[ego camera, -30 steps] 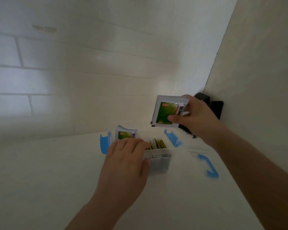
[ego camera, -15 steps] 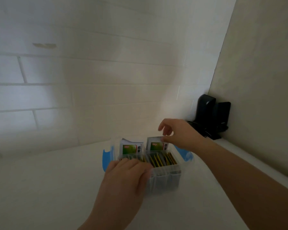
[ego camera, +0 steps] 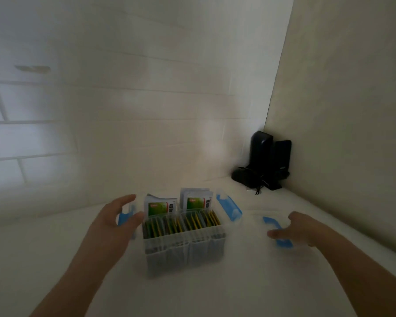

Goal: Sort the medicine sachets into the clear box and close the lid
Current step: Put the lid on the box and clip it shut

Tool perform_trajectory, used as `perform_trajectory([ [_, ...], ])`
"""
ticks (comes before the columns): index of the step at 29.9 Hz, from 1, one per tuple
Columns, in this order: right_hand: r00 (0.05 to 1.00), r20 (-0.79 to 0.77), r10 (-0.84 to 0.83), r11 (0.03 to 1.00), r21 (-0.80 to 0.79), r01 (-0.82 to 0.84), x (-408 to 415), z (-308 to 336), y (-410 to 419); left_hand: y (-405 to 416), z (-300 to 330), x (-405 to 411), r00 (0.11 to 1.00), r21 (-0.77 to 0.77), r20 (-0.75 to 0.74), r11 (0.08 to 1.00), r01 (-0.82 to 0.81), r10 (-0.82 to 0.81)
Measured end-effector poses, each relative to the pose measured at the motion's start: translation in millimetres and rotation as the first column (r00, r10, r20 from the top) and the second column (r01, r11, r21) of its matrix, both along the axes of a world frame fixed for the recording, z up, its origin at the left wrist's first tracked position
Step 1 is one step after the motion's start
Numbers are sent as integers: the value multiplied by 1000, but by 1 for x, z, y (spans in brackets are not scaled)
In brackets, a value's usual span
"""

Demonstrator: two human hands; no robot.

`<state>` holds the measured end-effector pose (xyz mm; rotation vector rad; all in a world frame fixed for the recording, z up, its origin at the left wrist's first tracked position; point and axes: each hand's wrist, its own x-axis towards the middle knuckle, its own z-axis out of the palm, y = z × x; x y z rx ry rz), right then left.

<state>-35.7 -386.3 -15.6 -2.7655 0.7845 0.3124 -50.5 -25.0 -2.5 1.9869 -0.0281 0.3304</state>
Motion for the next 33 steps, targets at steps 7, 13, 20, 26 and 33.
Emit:
perform_trajectory([
  [7,989,87,-123,983,-128,134,-4,-6,-19,1,-2,3,992,-136,-116,990,38,-54],
  [13,940,309,-146,986,-35,165,-20,-12,-27,4,-3,-6,989,-145,-128,988,52,-71],
  [20,511,816,270,959,-182,-215,-22,85,45,3,-13,-10,989,-288,-105,955,70,-104],
  [26,252,724,642,700,-418,-579,-52,88,132,4,-13,-11,978,-373,-130,922,103,-162],
  [33,253,769,587,575,-175,-799,-65,54,150,7,-1,-15,967,-524,-192,850,44,-169],
])
